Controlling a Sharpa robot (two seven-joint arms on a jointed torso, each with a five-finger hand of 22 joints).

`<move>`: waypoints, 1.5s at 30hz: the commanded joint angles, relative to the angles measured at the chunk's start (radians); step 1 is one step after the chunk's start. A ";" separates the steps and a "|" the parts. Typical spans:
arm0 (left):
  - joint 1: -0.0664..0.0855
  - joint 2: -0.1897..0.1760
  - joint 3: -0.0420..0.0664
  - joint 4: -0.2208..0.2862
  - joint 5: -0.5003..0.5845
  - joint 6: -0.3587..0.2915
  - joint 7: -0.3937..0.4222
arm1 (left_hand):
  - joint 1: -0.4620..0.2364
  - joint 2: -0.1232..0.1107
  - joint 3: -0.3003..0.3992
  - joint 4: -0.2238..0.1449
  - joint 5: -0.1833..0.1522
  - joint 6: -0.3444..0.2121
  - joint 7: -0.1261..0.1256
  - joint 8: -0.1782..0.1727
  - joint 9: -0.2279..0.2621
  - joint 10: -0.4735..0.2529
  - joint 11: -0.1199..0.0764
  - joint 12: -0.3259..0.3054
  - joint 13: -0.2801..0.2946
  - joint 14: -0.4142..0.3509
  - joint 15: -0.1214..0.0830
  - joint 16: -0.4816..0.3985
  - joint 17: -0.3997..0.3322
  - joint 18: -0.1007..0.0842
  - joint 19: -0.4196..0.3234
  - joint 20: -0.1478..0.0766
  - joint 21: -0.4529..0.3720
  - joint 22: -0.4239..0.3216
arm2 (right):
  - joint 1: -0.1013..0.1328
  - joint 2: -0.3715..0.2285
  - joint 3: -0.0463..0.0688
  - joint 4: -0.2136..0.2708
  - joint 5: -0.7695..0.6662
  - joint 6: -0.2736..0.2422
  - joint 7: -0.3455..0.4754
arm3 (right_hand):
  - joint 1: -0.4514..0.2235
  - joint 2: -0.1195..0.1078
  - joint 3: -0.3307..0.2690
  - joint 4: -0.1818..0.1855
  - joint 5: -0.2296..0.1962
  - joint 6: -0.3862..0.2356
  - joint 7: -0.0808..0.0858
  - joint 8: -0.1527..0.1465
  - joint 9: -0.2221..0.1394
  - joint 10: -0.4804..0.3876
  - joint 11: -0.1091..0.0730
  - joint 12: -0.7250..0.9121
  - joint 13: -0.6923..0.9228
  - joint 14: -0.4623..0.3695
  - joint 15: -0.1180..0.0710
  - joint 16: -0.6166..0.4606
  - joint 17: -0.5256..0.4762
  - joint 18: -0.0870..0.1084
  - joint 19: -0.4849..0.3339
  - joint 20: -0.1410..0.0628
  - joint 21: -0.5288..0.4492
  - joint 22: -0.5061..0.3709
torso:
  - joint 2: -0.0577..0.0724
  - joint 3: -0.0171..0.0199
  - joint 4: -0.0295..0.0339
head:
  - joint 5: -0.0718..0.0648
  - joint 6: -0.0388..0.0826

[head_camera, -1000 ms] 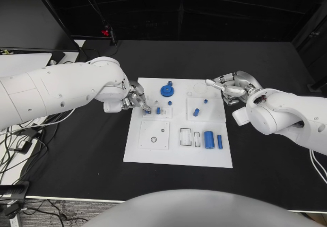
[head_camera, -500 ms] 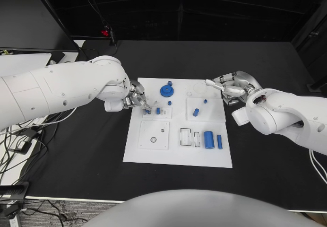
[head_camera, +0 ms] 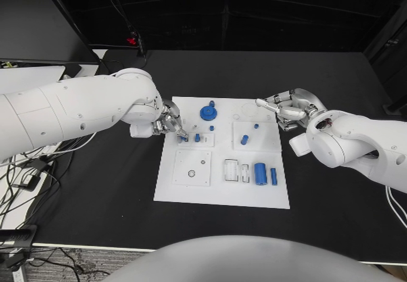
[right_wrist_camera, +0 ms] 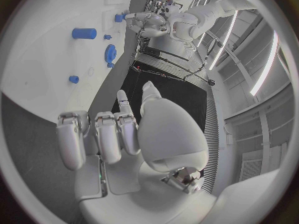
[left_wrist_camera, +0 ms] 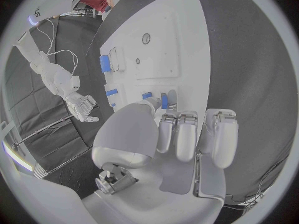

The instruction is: Assemble the parts on the task board

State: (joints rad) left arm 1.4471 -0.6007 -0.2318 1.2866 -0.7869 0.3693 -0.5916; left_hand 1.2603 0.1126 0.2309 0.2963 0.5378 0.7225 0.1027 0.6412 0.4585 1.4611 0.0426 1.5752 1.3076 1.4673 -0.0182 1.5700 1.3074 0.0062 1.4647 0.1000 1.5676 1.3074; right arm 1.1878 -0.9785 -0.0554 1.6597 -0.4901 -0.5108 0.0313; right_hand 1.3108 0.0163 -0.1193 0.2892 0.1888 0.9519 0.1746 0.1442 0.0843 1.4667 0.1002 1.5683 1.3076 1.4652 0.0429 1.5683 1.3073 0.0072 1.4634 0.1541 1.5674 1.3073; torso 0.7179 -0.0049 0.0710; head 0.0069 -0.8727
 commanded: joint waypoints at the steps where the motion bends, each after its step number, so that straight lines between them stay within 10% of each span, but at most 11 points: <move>1: -0.005 0.002 -0.003 -0.001 -0.006 0.030 -0.020 | -0.011 0.002 -0.003 -0.001 0.005 -0.002 0.002 -0.006 -0.002 0.110 -0.001 -0.004 0.263 0.103 -0.004 0.001 0.263 -0.006 0.106 -0.002 0.003 0.263 | 0.001 -0.001 0.000 0.003 0.002 0.003 0.006 | 0.001 0.008 -0.005 -0.001 0.007 -0.003 -0.005 0.003 0.001 0.104 -0.003 0.002 0.263 0.106 -0.002 0.002 0.264 -0.007 0.107 -0.002 0.003 0.263 | 0.000 -0.0012 -0.0018 | -0.002 0.000; 45: -0.008 0.021 -0.003 -0.017 -0.006 0.050 -0.003 | -0.013 0.002 -0.003 -0.001 0.004 -0.004 0.002 -0.007 -0.003 0.110 0.000 -0.004 0.263 0.103 -0.003 0.001 0.263 -0.006 0.106 -0.002 0.003 0.263 | 0.001 0.004 0.000 -0.002 0.002 0.003 0.006 | 0.003 0.011 -0.010 -0.001 0.007 -0.002 -0.006 0.007 0.002 0.104 -0.004 0.002 0.263 0.106 -0.003 0.002 0.264 -0.007 0.107 -0.003 0.003 0.263 | 0.000 -0.0009 -0.0008 | -0.005 0.000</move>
State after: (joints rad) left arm 1.4453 -0.5815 -0.2305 1.2697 -0.7882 0.3950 -0.5910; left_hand 1.2541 0.1136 0.2308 0.2963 0.5378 0.7241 0.1040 0.6374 0.4576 1.4611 0.0426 1.5752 1.3076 1.4673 -0.0182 1.5700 1.3074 0.0061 1.4647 0.1000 1.5676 1.3073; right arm 1.1878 -0.9755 -0.0554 1.6569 -0.4901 -0.5108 0.0315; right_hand 1.3108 0.0163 -0.1266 0.2881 0.1888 0.9519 0.1746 0.1473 0.0851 1.4667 0.1002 1.5683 1.3076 1.4651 0.0429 1.5683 1.3073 0.0072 1.4634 0.1541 1.5674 1.3073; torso 0.7180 -0.0058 0.0704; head 0.0009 -0.8727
